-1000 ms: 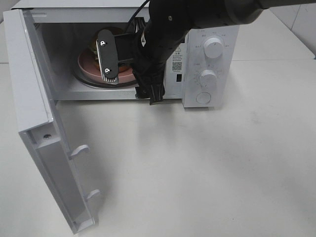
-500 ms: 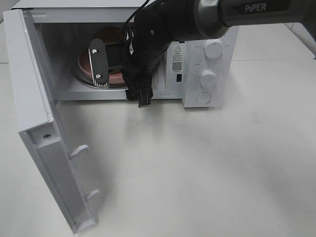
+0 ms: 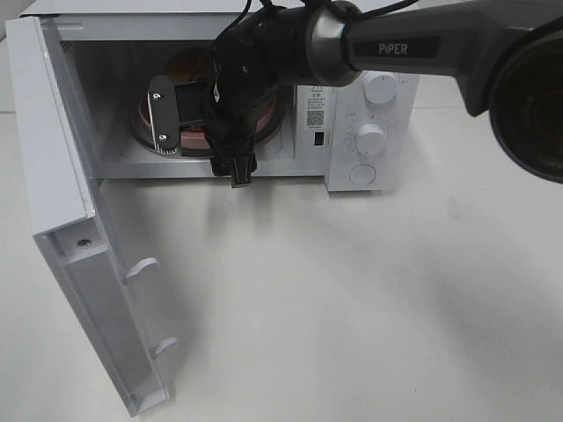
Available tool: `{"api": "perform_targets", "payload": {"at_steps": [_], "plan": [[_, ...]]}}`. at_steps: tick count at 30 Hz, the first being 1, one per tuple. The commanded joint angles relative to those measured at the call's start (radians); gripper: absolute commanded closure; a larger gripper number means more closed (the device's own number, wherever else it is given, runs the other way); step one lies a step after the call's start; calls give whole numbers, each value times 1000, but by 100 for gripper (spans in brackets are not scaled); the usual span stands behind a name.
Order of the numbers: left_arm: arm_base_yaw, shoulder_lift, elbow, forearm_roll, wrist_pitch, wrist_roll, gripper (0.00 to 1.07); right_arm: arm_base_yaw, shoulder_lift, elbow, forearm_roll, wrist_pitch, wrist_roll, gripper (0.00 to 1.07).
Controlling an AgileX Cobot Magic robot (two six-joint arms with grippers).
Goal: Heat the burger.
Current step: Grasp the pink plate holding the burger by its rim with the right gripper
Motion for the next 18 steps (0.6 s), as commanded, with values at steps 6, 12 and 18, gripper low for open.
{"api": "perform_targets", "payload": {"at_steps": [6, 12, 18], "plan": [[2, -17, 1, -4, -11, -6, 7, 1, 77, -123, 0, 31, 40, 28], [2, -17, 1, -4, -11, -6, 7, 12, 113, -156, 21, 31, 40, 28], [2, -17, 1, -4, -11, -6, 7, 35, 135, -189, 43, 1, 43, 34]]}}
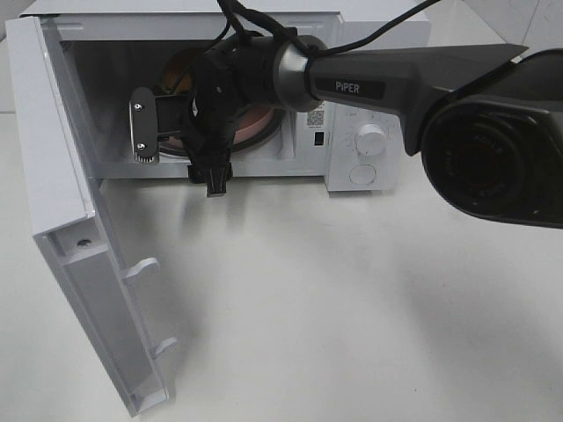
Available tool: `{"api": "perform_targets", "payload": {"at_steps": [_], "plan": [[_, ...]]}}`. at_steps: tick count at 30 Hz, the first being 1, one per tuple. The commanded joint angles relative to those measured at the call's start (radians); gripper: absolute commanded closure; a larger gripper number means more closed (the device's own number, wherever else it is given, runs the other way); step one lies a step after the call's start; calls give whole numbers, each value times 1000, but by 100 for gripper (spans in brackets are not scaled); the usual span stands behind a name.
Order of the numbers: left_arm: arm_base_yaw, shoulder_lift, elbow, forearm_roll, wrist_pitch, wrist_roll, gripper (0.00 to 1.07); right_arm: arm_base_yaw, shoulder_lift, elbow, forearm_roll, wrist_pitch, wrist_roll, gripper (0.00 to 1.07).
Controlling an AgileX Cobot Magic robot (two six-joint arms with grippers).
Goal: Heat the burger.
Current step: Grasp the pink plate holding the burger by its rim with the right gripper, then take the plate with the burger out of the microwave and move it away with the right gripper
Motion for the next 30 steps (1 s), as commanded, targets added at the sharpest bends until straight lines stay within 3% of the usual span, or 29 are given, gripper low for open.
{"api": "perform_targets", "payload": {"at_steps": [1, 5, 9, 10, 11, 12, 13, 18, 30], "plan": [[2, -17, 1, -4, -11, -6, 7, 12, -1, -14, 8, -36, 14, 36], [2, -17, 1, -4, -11, -6, 7, 14, -1, -14, 19, -49, 18, 45], [2, -17, 1, -4, -11, -6, 7, 14, -1, -14, 45, -70, 18, 68], [2, -17, 1, -4, -11, -6, 7, 14, -1, -14, 45, -70, 18, 68], [2, -17, 1, -4, -11, -6, 7, 14, -1, -14, 49, -73, 18, 78], [2, -17, 1, -4, -11, -6, 7, 14, -1, -14, 49, -73, 18, 78], [2, -17, 1, -4, -11, -6, 7, 14, -1, -14, 61, -74, 18, 88], [2, -17, 1, -4, -11, -6, 7, 14, -1, -14, 99, -79, 18, 107], [2, -17, 1, -4, -11, -6, 7, 14, -1, -14, 151, -106, 14, 107]]}}
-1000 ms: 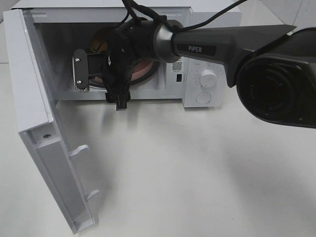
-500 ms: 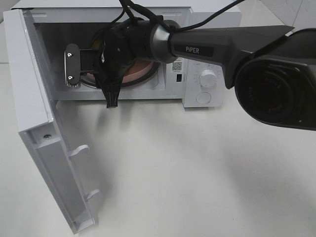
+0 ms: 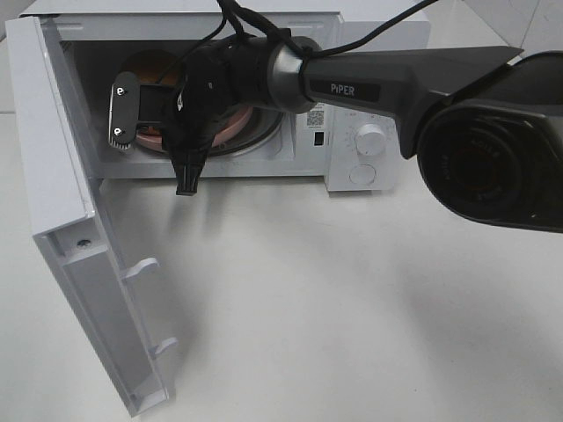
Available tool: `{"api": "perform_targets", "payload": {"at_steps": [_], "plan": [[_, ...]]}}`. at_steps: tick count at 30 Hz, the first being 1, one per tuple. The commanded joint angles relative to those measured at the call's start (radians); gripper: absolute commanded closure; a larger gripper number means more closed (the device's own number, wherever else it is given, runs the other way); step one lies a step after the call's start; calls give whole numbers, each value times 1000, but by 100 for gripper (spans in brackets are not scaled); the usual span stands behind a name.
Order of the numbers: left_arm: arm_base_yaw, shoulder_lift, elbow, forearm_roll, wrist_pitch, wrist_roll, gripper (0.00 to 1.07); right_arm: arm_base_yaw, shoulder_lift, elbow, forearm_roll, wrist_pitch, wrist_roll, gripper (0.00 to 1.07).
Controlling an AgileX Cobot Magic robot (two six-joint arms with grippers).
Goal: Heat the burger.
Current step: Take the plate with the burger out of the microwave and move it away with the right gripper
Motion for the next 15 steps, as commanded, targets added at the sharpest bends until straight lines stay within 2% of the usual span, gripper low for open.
{"api": "perform_targets", "payload": {"at_steps": [1, 7, 15], "plan": [[2, -17, 1, -4, -11, -6, 7, 6, -5, -6, 20, -26, -16, 107], [2, -17, 1, -4, -11, -6, 7, 22, -16, -6, 106, -18, -92, 107], [2, -17, 1, -4, -11, -6, 7, 25, -40, -6, 124, 37, -116, 107]]}}
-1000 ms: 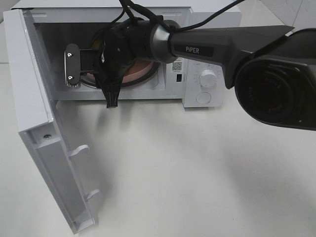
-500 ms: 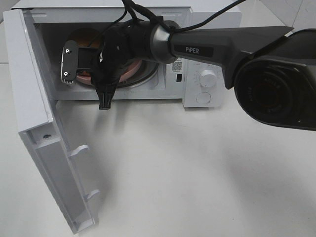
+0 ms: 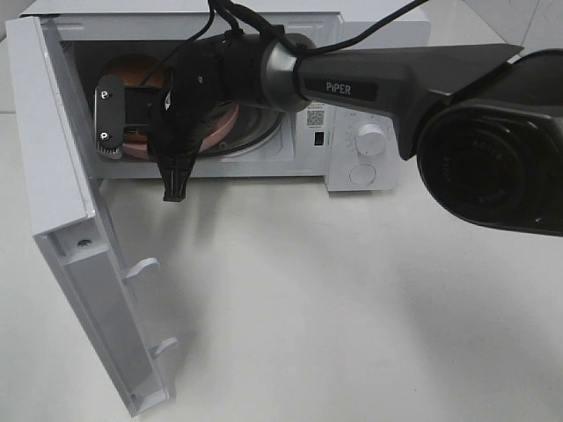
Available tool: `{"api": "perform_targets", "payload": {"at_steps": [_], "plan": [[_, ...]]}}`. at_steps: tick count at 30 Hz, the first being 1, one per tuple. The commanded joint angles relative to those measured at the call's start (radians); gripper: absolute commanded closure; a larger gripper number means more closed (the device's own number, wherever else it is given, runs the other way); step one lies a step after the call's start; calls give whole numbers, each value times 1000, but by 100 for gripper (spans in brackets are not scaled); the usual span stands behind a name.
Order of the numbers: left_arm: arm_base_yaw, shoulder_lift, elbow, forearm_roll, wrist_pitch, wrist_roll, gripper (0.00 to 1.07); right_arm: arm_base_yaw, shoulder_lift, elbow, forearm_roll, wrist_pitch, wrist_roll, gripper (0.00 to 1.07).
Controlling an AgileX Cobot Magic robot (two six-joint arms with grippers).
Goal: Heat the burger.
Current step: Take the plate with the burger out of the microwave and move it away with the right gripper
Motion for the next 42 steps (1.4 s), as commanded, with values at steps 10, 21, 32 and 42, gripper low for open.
{"api": "perform_targets", "payload": {"at_steps": [10, 21, 32, 42], "plan": [[2, -17, 1, -4, -11, -6, 7, 5, -61, 3, 15, 61, -19, 107], [2, -17, 1, -4, -11, -6, 7, 5, -165, 162, 69, -25, -73, 107], [2, -17, 1, -4, -11, -6, 7, 5, -264, 327, 123, -98, -133, 107], [2, -17, 1, -4, -11, -6, 7, 5, -376, 520, 228, -196, -209, 107]]}}
